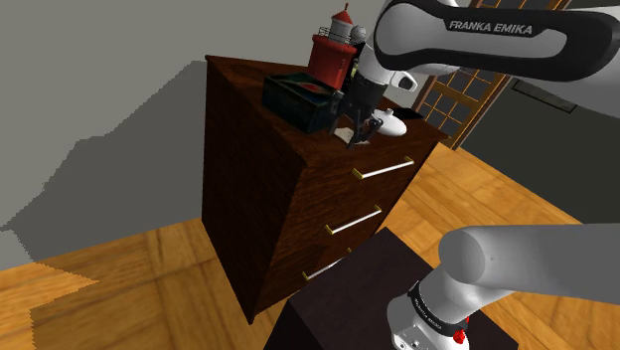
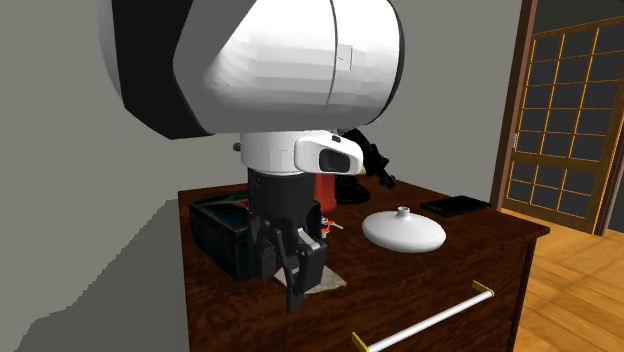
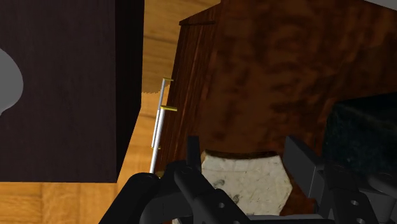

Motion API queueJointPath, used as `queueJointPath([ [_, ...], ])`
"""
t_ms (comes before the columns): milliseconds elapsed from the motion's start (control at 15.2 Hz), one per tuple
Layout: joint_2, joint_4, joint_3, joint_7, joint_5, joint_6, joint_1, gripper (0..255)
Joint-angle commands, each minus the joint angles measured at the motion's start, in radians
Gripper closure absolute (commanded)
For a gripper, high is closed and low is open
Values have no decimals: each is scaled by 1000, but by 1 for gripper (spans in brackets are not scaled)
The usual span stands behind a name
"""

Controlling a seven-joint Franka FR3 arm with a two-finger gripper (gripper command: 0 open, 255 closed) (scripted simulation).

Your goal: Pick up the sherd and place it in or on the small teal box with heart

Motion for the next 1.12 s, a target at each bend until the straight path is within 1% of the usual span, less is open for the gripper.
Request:
queueJointPath([
  [0, -4, 24, -9, 1, -5, -29, -1, 255],
  [1056, 24, 253, -52, 16, -48, -231, -23, 255],
])
